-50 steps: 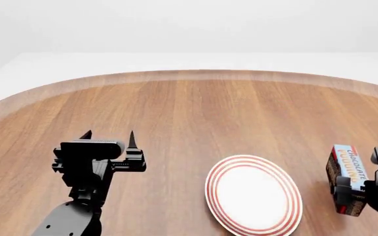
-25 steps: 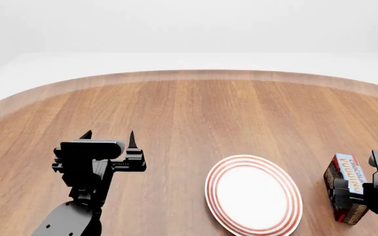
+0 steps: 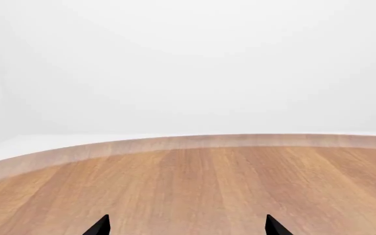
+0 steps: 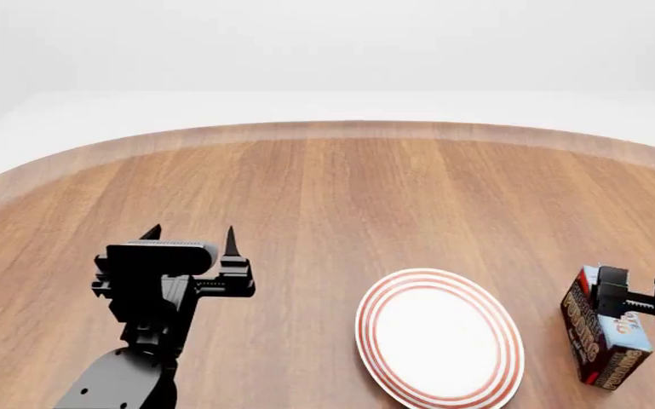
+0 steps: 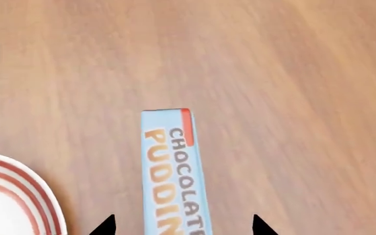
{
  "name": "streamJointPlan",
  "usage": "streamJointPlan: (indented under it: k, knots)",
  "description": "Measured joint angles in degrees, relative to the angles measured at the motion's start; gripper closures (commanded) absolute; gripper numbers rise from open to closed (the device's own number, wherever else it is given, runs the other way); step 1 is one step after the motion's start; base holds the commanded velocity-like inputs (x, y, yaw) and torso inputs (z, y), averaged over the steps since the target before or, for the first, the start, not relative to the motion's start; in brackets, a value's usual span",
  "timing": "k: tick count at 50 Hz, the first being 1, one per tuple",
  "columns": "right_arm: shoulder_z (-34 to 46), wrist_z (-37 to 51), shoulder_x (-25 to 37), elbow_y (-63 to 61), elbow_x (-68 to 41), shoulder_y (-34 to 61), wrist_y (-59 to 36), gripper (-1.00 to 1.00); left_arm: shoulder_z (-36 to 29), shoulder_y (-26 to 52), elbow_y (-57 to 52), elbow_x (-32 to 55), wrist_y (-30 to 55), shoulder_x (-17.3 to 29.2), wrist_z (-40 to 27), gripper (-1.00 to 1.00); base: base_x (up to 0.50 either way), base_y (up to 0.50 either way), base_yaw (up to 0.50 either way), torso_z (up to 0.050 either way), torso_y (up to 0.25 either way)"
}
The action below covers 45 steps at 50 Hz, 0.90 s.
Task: Put the chocolate pudding to the right of the plate.
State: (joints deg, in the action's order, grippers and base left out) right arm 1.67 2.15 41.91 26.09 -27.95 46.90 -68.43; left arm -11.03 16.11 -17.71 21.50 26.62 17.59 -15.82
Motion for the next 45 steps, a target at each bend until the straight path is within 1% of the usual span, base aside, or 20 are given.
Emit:
streamJointPlan:
  k: [14, 19, 25, 34, 39, 45]
  knots:
    - [-3.62, 1.55, 1.15, -6.27, -2.11, 0.76, -2.25, -1.0, -0.41, 0.1, 0.14, 0.11, -0.09, 0.13, -0.17, -1.0, 0.0, 0.0, 0.0, 0.0, 0.0]
    - [-7.42, 1.69, 1.03, -10.95, -4.5, -1.0, -2.87, -1.0, -0.41, 0.12, 0.08, 0.24, -0.07, 0.22, -0.28, -1.0, 0.0, 0.0, 0.0, 0.0, 0.0]
    - [-12.66, 2.41, 0.27, -23.47, -7.91, -6.92, -2.58, -1.0, -0.57, 0.24, -0.07, 0.24, -0.01, 0.32, -0.44, -1.0, 0.0, 0.0, 0.0, 0.0, 0.0]
    - [-19.01, 4.89, -2.68, -44.35, -12.44, -15.84, -1.79, -1.0, -0.67, 0.56, -1.01, 0.47, 0.63, 0.53, -0.91, -1.0, 0.0, 0.0, 0.0, 0.0, 0.0]
    - [-20.59, 5.86, -5.04, -53.62, -12.42, -21.64, 1.57, -1.0, -0.59, 0.66, -1.37, 0.64, 0.82, 0.63, -1.14, -1.0, 0.0, 0.0, 0.0, 0.0, 0.0]
    - [-20.29, 6.66, -7.92, -61.86, -10.26, -28.77, 7.14, -1.0, -0.54, 0.77, -1.67, 0.86, 0.94, 0.74, -1.29, -1.0, 0.0, 0.0, 0.0, 0.0, 0.0]
